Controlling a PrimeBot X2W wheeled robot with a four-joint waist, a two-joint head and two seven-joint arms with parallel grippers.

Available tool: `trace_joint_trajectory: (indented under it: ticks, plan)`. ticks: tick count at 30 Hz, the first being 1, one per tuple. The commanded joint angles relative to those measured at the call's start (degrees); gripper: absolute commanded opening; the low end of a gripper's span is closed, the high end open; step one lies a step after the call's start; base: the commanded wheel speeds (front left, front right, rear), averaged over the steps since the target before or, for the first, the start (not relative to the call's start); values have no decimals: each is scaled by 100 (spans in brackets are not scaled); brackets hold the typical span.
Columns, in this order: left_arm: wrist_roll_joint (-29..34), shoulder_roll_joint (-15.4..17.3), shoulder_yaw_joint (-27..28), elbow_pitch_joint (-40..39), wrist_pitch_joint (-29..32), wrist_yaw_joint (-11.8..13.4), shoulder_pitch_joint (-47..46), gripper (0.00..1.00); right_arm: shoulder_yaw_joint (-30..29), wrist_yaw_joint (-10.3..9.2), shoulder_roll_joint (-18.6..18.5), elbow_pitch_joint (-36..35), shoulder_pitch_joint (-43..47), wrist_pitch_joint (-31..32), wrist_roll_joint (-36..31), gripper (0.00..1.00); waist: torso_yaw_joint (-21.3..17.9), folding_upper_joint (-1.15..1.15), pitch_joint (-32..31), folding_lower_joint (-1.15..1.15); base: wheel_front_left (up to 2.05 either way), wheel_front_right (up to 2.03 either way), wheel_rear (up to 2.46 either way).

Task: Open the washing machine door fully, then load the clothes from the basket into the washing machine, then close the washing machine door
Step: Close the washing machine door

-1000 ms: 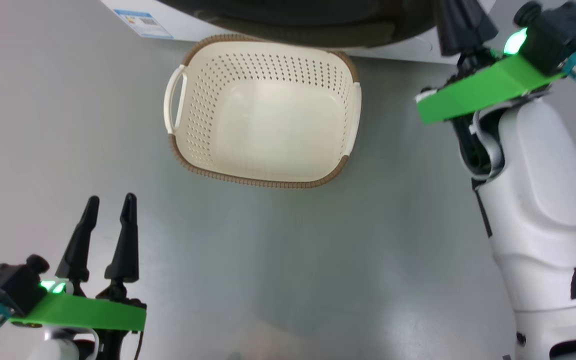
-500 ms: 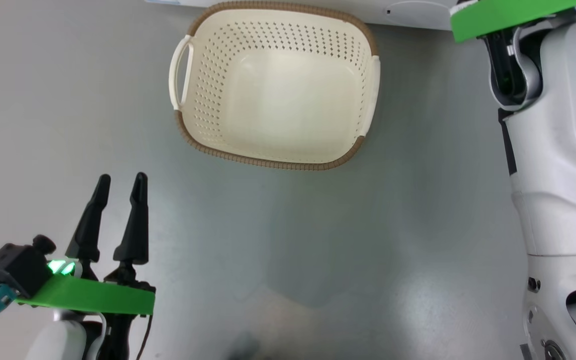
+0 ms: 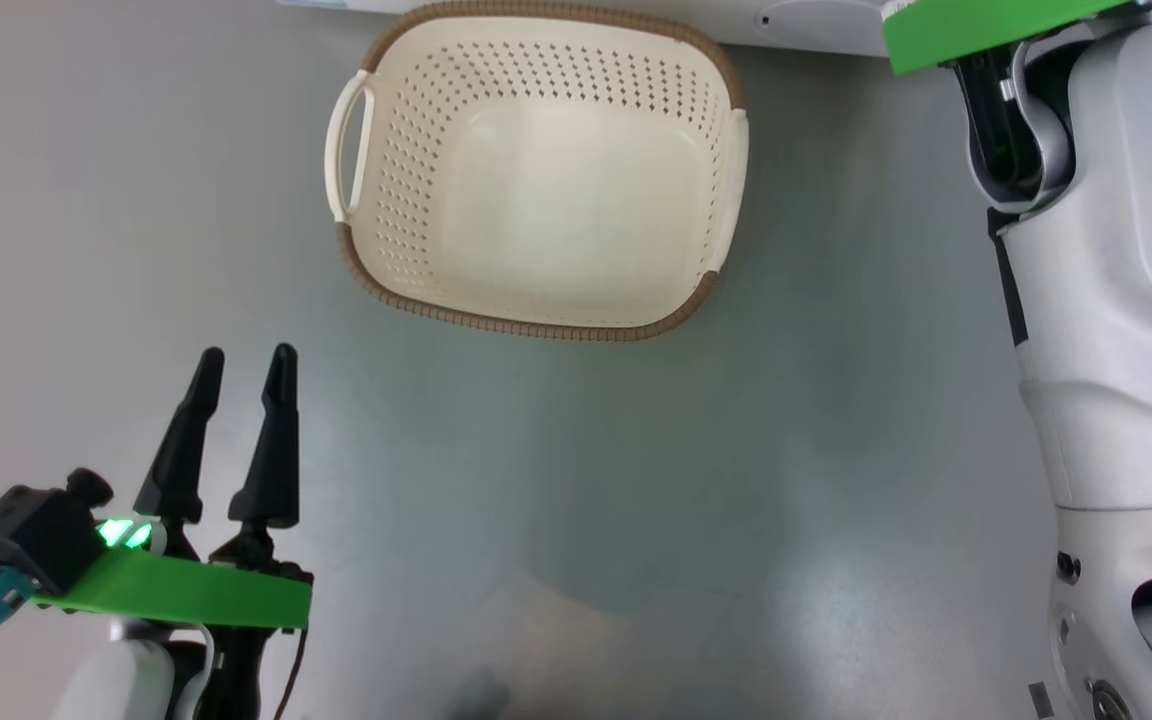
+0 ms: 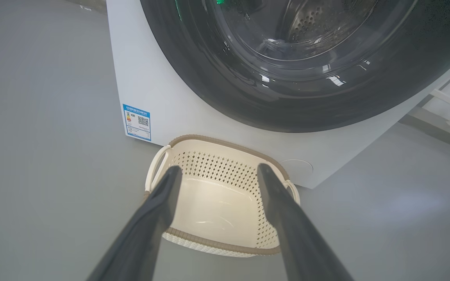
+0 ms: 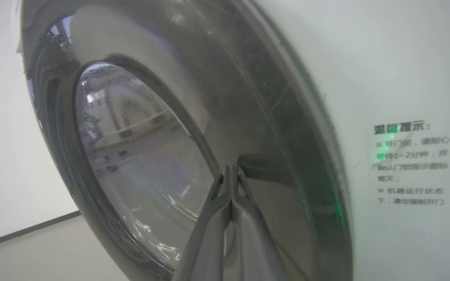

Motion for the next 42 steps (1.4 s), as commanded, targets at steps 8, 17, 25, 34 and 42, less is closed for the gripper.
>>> trace_joint_trajectory:
  ticks: [8, 17, 25, 34, 42]
  plan:
    - [132, 223, 313, -138, -36, -15, 59, 100, 506, -39, 138, -298, 783, -20, 457, 0, -245, 0, -403, 0, 0, 0, 0]
    - [301, 243, 425, -200, -36, -15, 241, 100, 572, -39, 138, -557, 1708, -20, 629, 0, -535, 0, -851, 0, 0, 0, 0]
    - [439, 235, 546, -195, -36, -15, 429, 100, 646, -39, 138, -735, 2547, -20, 572, 0, -773, 0, -1267, 0, 0, 0, 0]
    - [614, 234, 740, -95, -36, -15, 718, 100, 479, -39, 138, -995, 3465, -20, 345, 100, -1070, 0, -1843, 0, 0, 0, 0]
    - [808, 209, 896, -1, -36, -15, 1016, 100, 229, -39, 138, -1237, 4443, -20, 363, 100, -1407, 0, -2287, 0, 0, 0, 0]
